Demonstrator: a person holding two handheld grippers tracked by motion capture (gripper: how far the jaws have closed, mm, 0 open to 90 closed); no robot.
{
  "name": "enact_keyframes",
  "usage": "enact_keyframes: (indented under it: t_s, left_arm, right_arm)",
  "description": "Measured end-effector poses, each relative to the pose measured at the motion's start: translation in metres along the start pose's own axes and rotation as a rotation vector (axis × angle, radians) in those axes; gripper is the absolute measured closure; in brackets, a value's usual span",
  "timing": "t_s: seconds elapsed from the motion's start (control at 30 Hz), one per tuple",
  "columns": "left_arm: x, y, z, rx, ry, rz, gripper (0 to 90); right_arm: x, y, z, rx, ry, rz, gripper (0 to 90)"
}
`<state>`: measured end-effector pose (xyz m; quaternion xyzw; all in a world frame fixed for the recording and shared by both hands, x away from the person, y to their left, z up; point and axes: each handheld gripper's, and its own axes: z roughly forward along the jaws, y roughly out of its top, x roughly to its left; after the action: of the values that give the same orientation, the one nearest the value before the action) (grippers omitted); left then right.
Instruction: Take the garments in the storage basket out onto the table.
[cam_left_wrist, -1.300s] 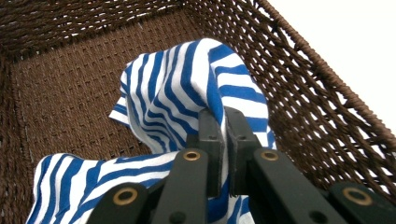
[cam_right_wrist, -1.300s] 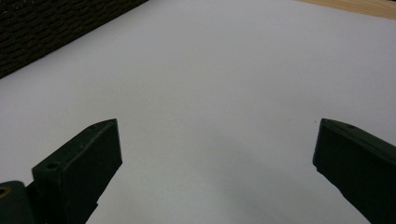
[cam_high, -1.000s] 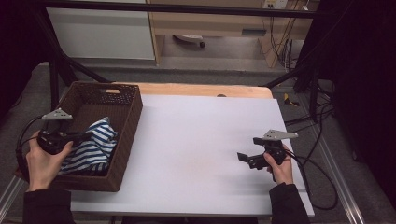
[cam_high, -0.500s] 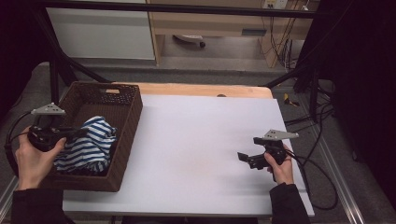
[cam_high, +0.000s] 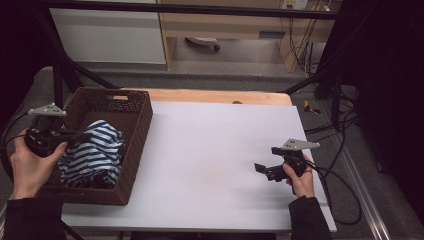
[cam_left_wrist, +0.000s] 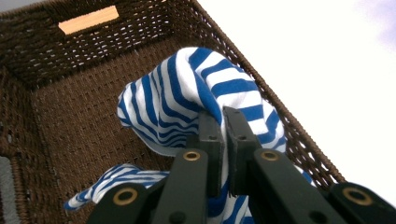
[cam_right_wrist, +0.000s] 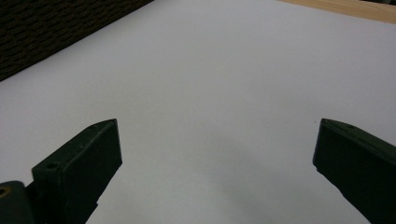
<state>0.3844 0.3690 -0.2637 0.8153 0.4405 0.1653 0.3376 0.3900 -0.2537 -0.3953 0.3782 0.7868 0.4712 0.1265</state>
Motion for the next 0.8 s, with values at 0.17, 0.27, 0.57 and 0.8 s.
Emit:
enact_keyframes:
  t_s: [0.17,0.27,0.57,0.8]
  left_arm:
    - [-0.001,0.005,-0.005,0.002,-0.001,0.006,86.7]
    - [-0.002,0.008,-0.008,0.0,-0.006,0.013,86.7]
    - [-0.005,0.018,-0.014,0.015,-0.015,0.036,86.7]
    - [-0.006,0.026,-0.02,0.016,-0.019,0.048,86.7]
  right_arm:
    - [0.0,0.0,0.0,0.0,-0.001,0.0,1.7]
    - [0.0,0.0,0.0,0.001,0.0,0.0,1.7]
    - [0.0,0.0,0.0,-0.001,0.001,0.001,1.7]
    - [0.0,0.0,0.0,-0.001,0.0,0.0,1.7]
